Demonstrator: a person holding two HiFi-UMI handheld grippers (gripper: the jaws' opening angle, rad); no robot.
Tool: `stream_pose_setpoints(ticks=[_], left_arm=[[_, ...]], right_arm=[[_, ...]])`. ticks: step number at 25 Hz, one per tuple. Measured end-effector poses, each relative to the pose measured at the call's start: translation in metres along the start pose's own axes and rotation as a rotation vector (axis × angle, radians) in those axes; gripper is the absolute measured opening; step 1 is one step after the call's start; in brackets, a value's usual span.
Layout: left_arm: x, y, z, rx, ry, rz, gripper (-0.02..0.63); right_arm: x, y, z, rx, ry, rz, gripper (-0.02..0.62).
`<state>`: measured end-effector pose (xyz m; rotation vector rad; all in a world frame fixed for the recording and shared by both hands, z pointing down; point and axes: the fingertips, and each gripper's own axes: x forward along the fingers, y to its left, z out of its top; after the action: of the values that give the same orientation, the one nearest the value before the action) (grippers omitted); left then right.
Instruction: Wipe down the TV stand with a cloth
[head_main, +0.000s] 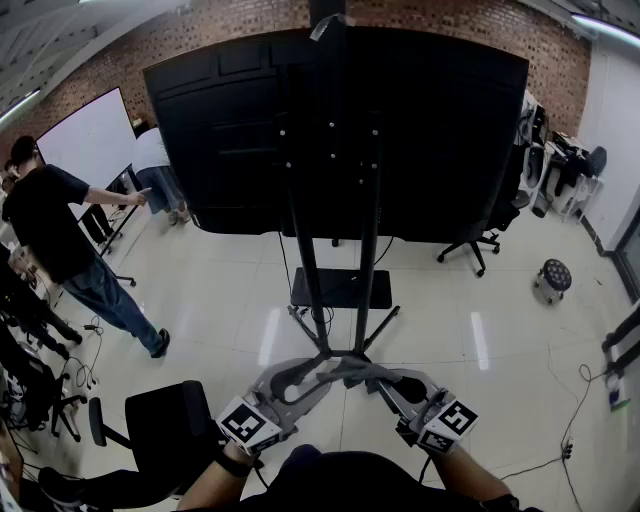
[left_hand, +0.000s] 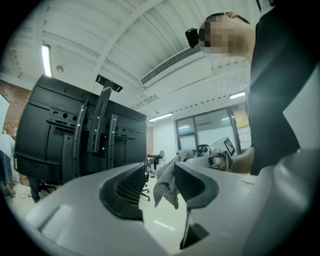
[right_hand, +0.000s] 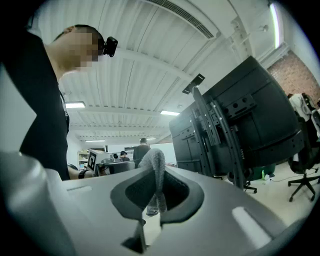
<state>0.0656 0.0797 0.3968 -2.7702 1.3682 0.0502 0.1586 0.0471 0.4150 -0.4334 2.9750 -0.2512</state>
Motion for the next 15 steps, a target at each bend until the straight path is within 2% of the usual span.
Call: stream_pose_setpoints(ticks=[6,15], left_arm=[[0.000,0.020,-0.011,-0.030,0.011,0.010,0.206],[0.024,0.098,-0.017,-0.032,-0.025,-0.038,0.206]], right_arm=[[0.017,-0.009,-0.001,0.003,-0.007,0.004,0.017],[0.076,-0.051,0.014,-0.037,-0.015,-0.036,0.018]])
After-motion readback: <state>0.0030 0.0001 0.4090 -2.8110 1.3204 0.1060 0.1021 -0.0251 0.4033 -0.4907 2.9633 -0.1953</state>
